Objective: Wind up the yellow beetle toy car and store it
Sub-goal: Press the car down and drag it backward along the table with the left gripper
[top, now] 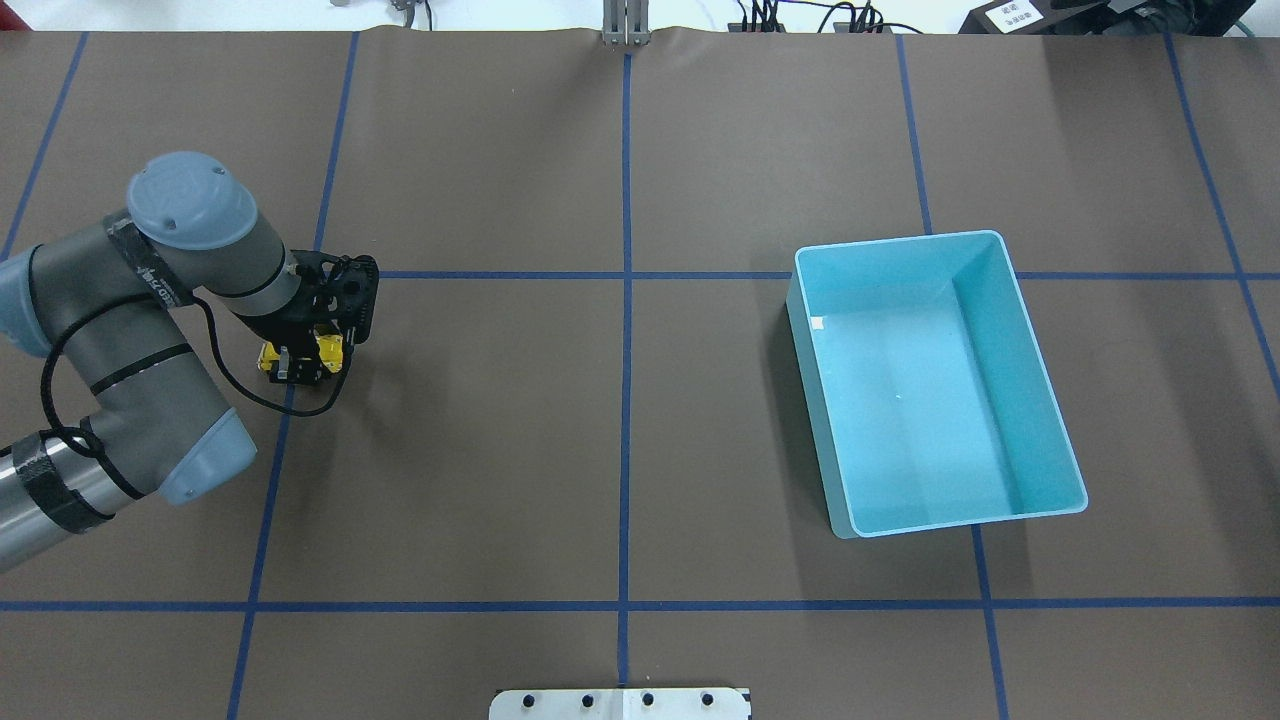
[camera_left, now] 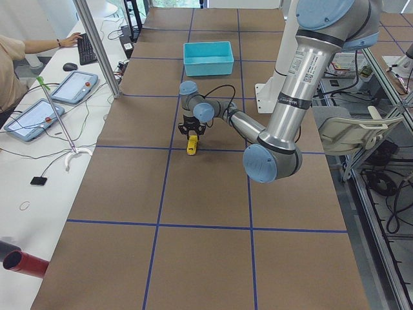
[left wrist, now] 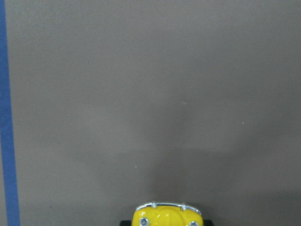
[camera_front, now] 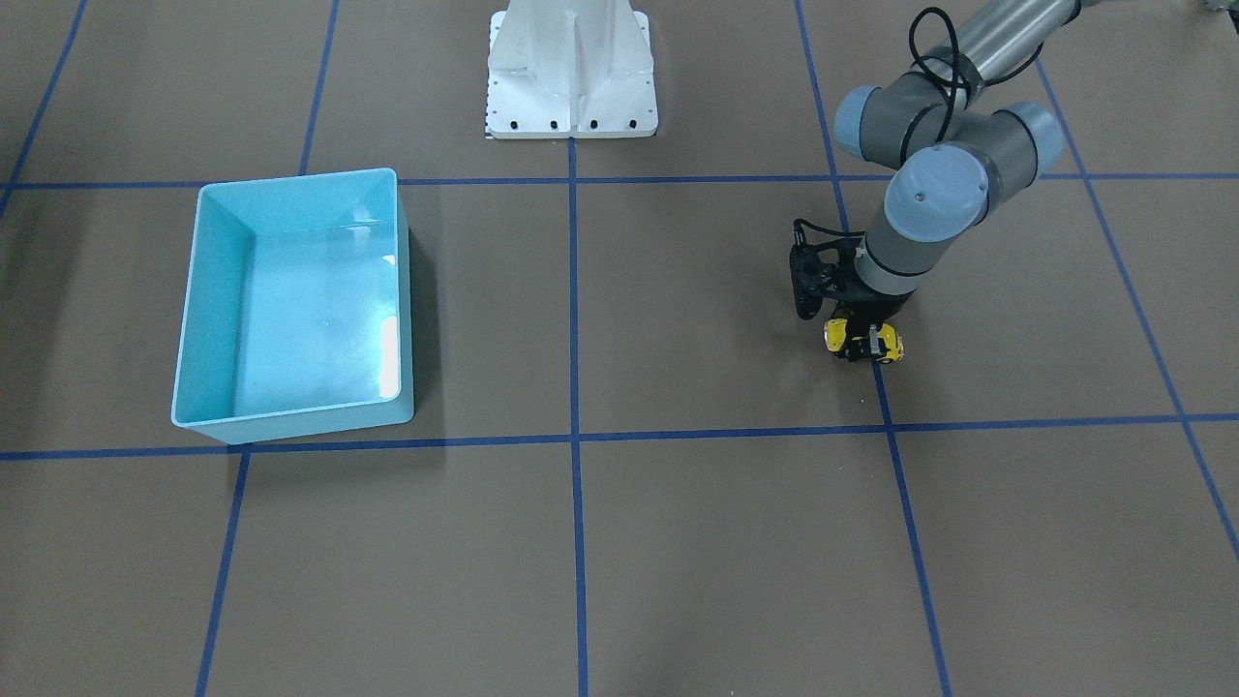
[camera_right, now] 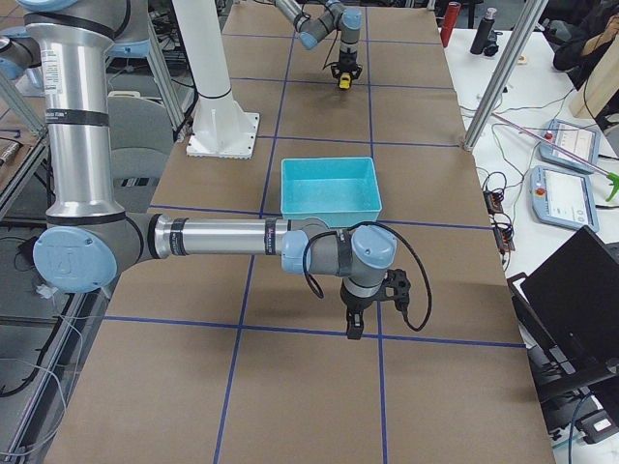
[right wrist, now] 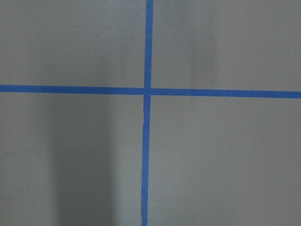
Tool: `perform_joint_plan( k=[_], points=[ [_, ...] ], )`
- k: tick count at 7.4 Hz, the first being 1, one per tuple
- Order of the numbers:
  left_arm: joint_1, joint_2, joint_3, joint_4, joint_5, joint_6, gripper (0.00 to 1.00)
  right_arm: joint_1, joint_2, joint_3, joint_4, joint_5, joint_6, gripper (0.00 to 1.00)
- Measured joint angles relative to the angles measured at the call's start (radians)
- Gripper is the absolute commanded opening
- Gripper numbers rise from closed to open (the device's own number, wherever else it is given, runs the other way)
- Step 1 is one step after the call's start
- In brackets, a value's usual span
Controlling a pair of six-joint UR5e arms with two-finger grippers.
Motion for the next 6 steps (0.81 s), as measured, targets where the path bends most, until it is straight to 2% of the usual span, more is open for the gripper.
perform_joint_plan(
  k=[6],
  points=[
    [-0.023,0.115,-0.005,-0.141,-0.015,0.004,0.10,0.000,0.000,0.001,0.000,0.003,0.001,1.00]
  ],
)
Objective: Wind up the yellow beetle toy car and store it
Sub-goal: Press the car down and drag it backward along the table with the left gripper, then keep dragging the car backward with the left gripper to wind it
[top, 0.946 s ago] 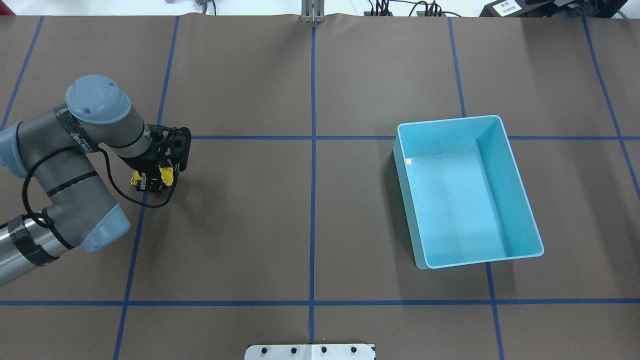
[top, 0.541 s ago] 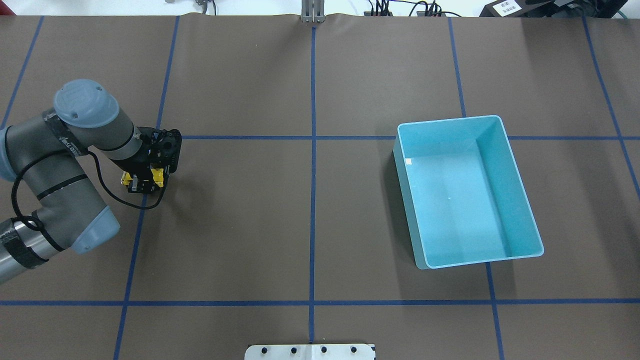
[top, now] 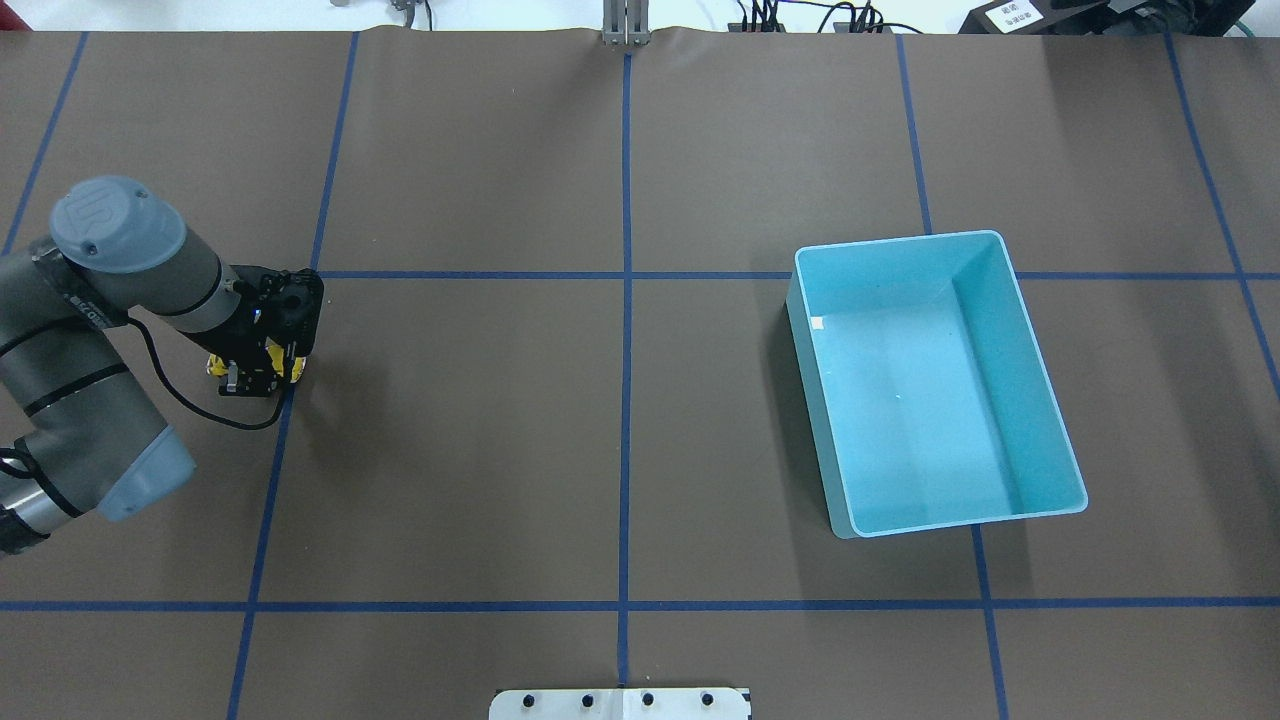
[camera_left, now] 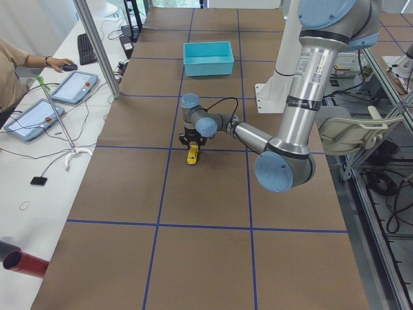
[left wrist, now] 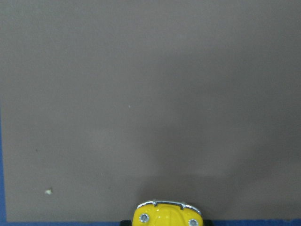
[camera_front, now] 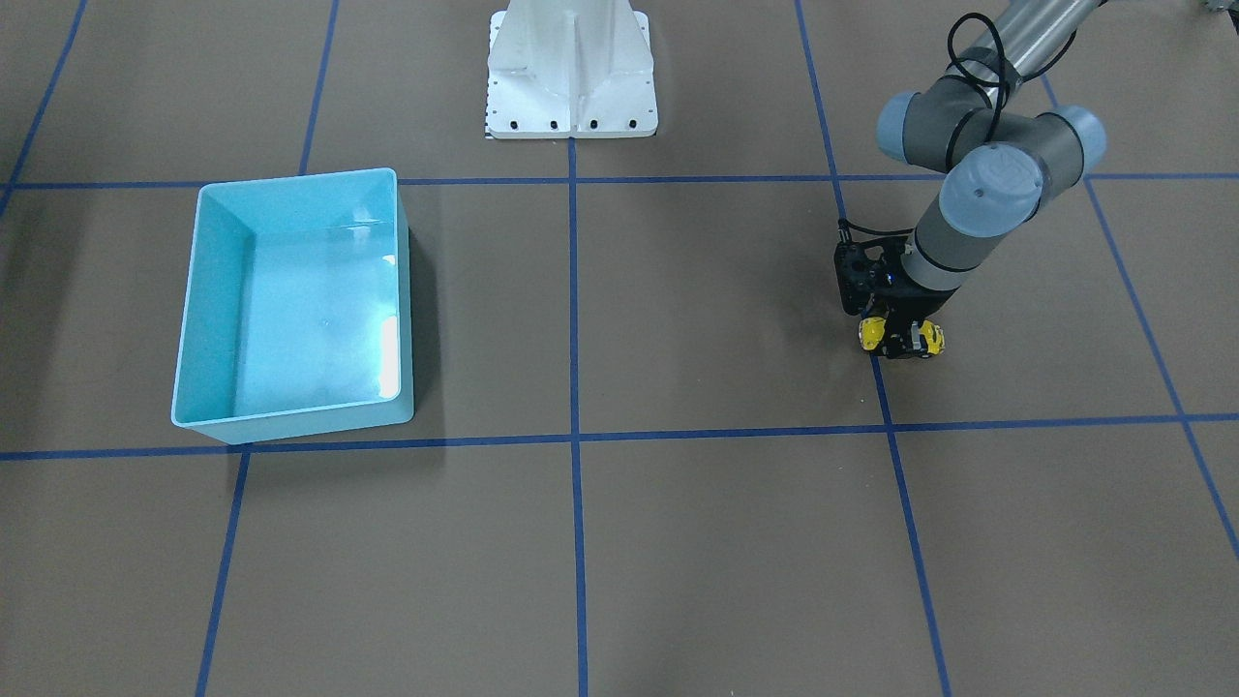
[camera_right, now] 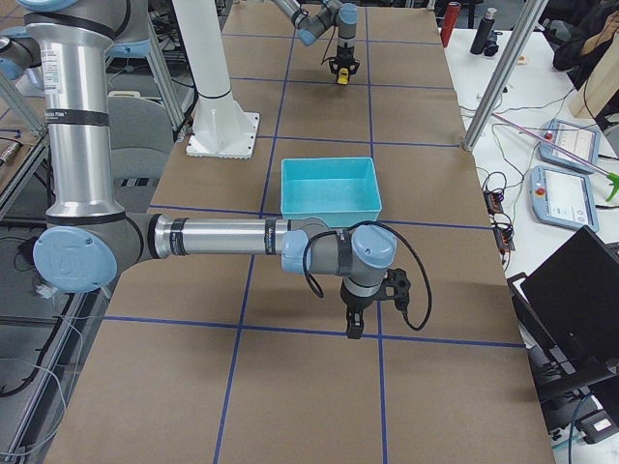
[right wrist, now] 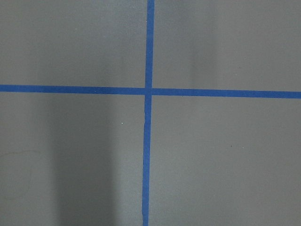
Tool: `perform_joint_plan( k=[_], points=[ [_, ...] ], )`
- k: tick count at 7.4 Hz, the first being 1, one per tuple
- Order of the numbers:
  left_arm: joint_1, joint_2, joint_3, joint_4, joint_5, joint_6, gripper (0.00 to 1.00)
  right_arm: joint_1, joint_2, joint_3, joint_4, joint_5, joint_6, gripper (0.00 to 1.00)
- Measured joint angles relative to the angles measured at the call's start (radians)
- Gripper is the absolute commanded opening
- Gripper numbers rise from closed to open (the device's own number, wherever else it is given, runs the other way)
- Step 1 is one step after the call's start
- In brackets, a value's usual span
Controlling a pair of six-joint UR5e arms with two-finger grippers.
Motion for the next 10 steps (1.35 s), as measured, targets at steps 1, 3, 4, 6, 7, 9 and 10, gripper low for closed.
perform_joint_plan(
  k=[1,3,4,6,7,9,10],
  points=[
    [-0.001,0.017,-0.002,-0.024,-0.001,0.001,0.10,0.000,-0.001,-0.001,0.000,0.000,0.000,1.00],
    [-0.002,0.048,-0.011,-0.065,-0.001,0.004,0.10,-0.001,-0.003,-0.001,0.000,0.000,-0.001,1.00],
    [-0.003,0.061,-0.015,-0.083,-0.001,0.005,0.10,-0.001,-0.003,-0.002,0.000,-0.001,-0.001,1.00],
    [-0.006,0.078,-0.025,-0.104,-0.001,0.007,0.10,-0.001,-0.003,-0.004,0.000,-0.001,-0.002,1.00],
    [-0.006,0.092,-0.030,-0.114,-0.001,0.008,0.10,-0.001,-0.003,-0.005,0.000,-0.001,-0.002,1.00],
    [-0.008,0.116,-0.035,-0.143,-0.001,0.008,0.10,-0.001,-0.003,-0.007,0.000,0.000,-0.002,1.00],
    [-0.008,0.126,-0.035,-0.158,-0.001,0.008,0.10,-0.001,-0.003,-0.007,0.000,0.000,-0.002,1.00]
  ],
)
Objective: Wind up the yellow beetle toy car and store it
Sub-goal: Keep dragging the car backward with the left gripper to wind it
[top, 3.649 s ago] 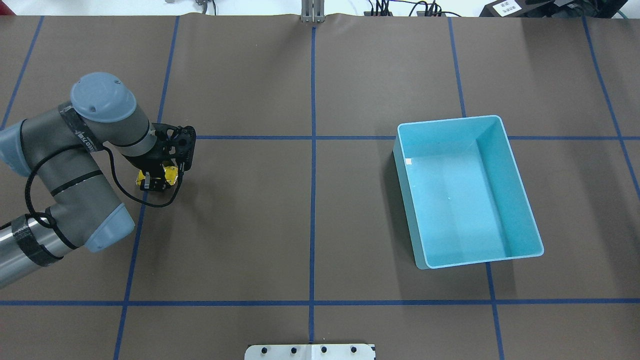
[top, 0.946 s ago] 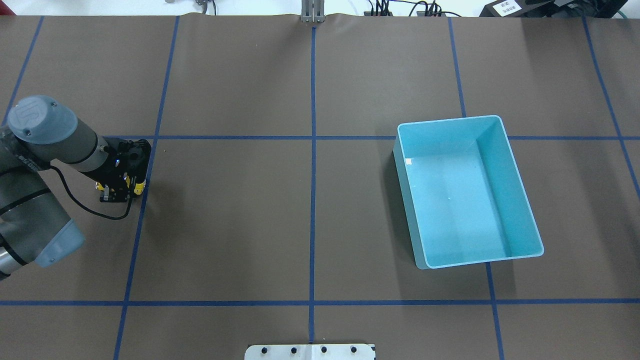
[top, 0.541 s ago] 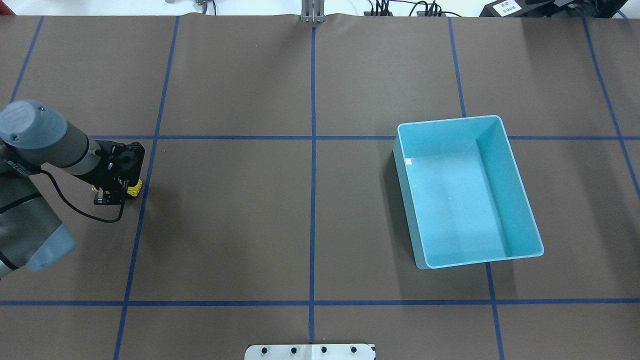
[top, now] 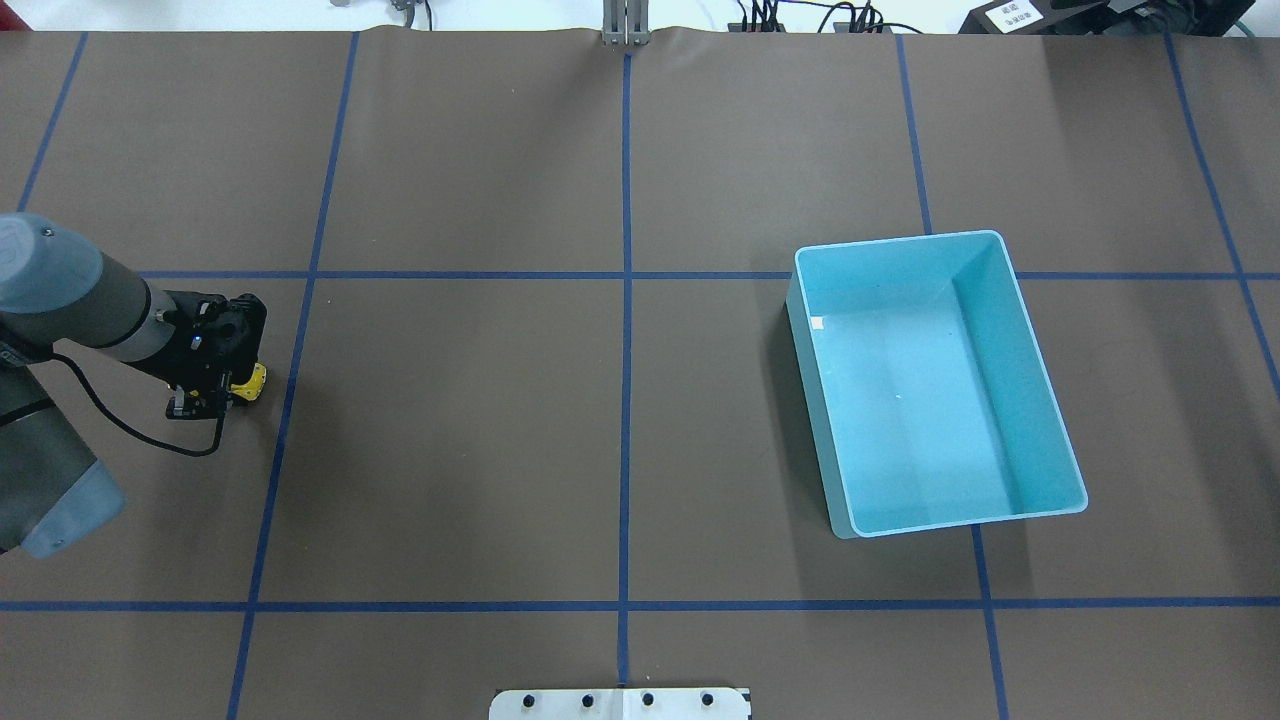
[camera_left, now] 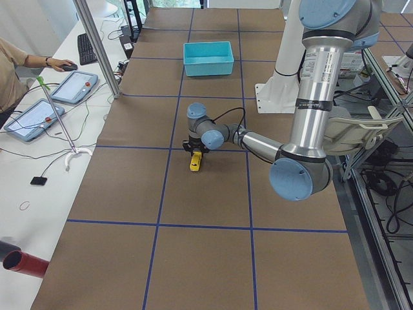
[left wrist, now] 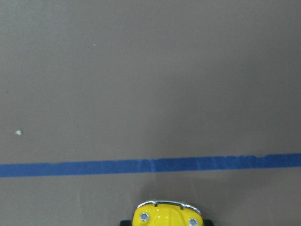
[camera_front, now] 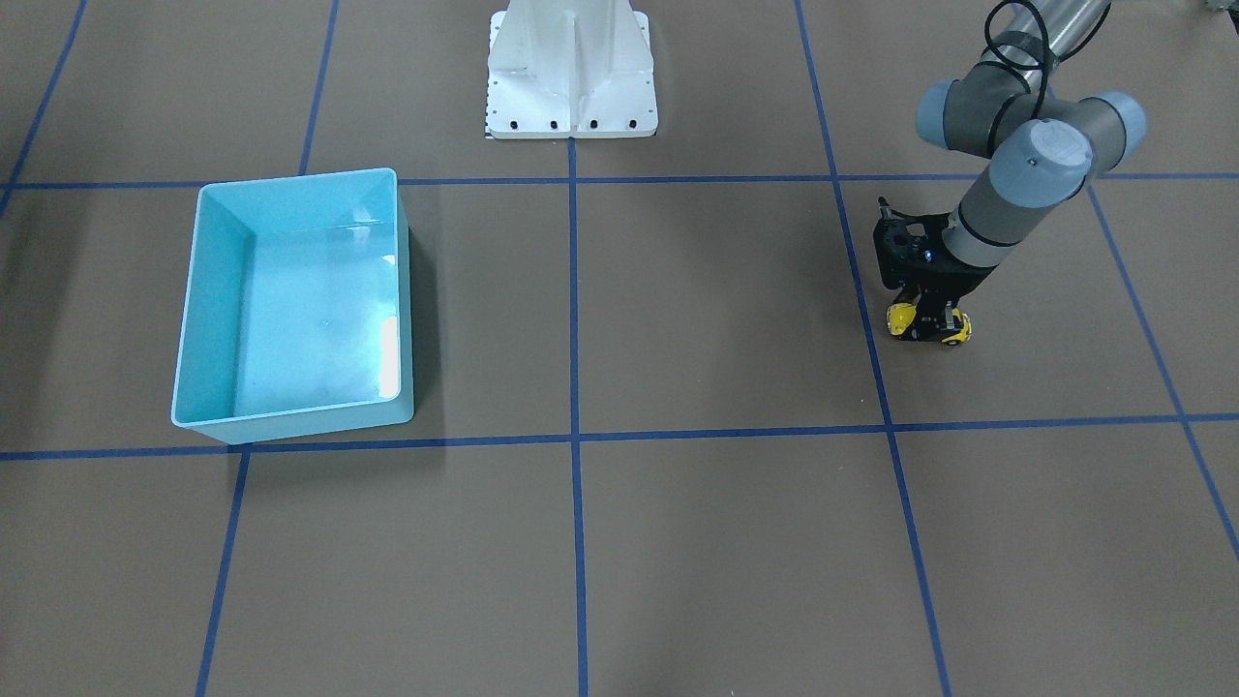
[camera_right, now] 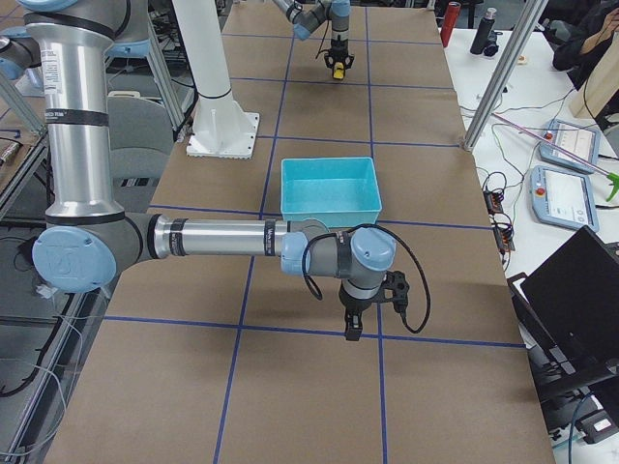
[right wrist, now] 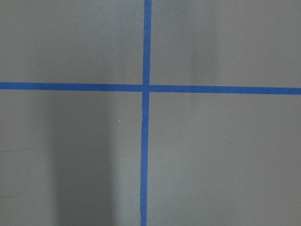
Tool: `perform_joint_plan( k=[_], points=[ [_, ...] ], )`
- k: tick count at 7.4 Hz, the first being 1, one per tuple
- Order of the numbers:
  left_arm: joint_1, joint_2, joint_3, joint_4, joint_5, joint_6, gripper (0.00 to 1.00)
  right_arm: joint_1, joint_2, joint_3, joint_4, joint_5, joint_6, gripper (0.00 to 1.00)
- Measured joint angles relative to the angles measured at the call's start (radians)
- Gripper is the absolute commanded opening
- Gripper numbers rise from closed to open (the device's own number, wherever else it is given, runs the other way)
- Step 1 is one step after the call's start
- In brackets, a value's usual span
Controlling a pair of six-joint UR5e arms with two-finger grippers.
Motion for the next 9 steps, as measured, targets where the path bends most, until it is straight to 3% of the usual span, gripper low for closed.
perform_joint_plan(
  k=[9],
  points=[
    [-0.018,0.063,0.003,-0.114,0.000,0.001,0.10,0.000,-0.001,-0.002,0.000,0.000,0.000,1.00]
  ],
)
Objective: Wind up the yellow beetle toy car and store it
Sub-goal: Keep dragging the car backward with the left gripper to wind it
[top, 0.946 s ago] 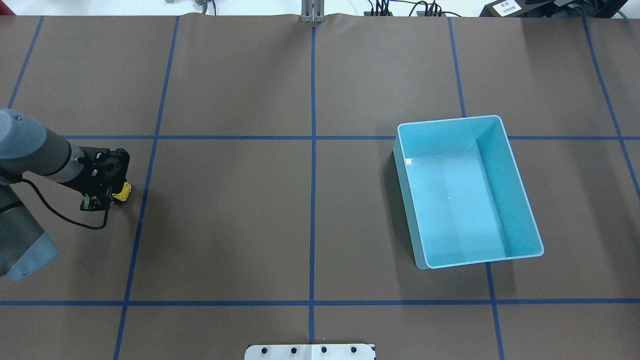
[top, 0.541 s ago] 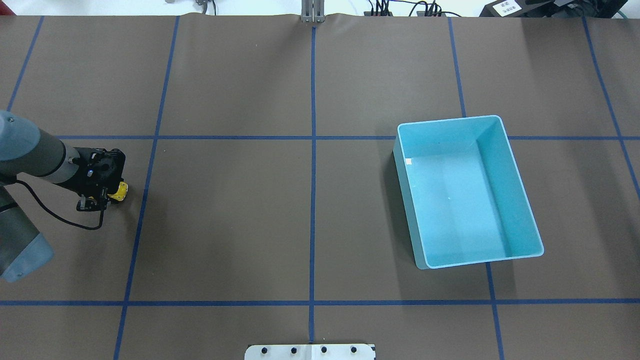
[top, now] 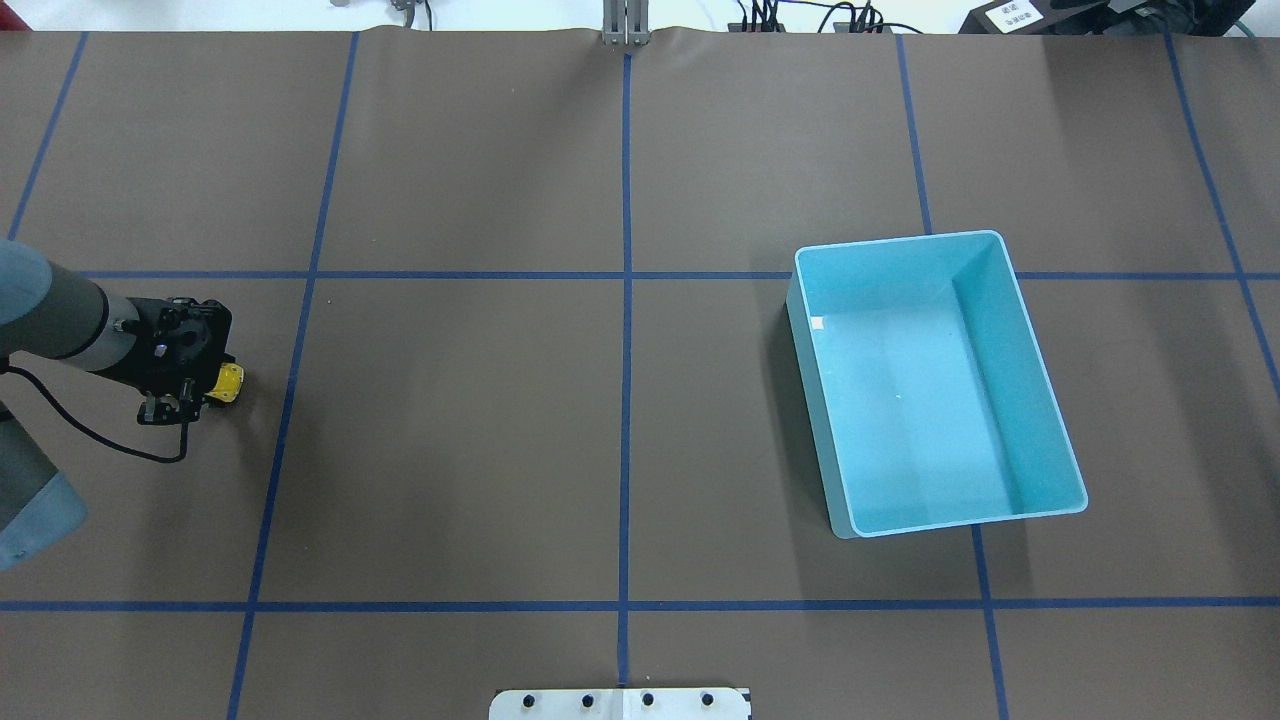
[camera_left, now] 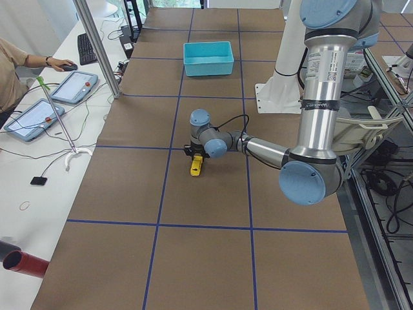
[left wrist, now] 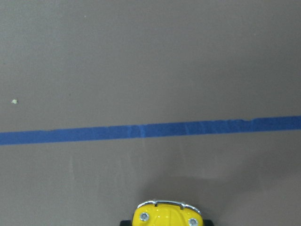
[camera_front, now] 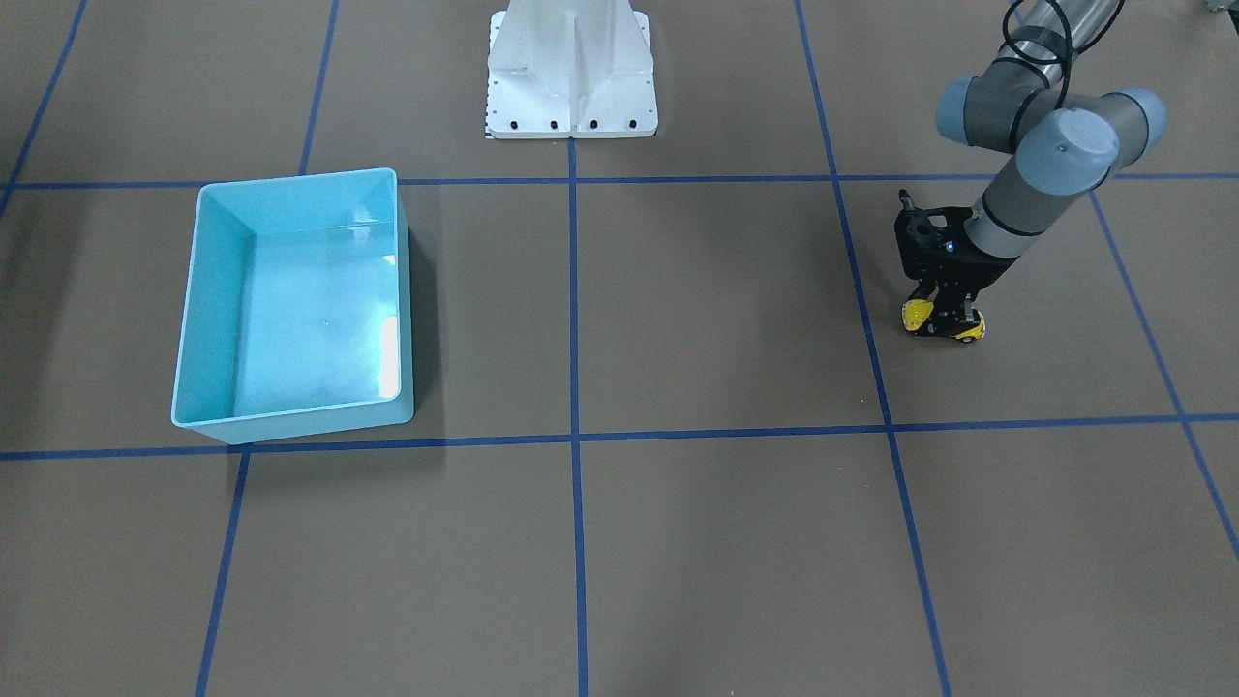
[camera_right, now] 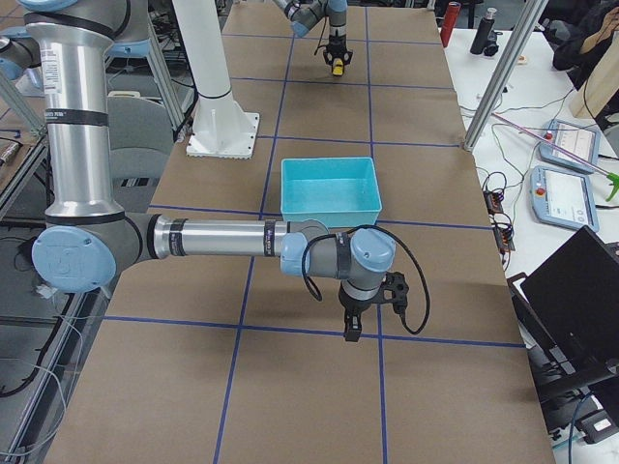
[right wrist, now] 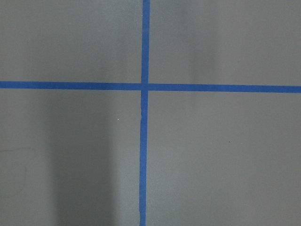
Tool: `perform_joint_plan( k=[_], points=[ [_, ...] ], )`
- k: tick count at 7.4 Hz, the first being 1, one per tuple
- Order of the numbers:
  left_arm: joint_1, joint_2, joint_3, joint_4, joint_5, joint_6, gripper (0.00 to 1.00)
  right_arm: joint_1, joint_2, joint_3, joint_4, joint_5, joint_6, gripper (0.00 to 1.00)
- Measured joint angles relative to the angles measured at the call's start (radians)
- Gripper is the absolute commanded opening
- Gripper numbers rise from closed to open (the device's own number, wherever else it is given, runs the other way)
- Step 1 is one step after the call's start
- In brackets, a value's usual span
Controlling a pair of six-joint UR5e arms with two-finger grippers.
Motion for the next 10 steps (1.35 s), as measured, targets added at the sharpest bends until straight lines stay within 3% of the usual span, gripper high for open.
perform_joint_plan(
  k=[10],
  points=[
    [-0.023,0.065,0.024,-0.099,-0.004,0.004,0.10,0.001,0.001,0.004,0.001,0.001,-0.002,1.00]
  ],
)
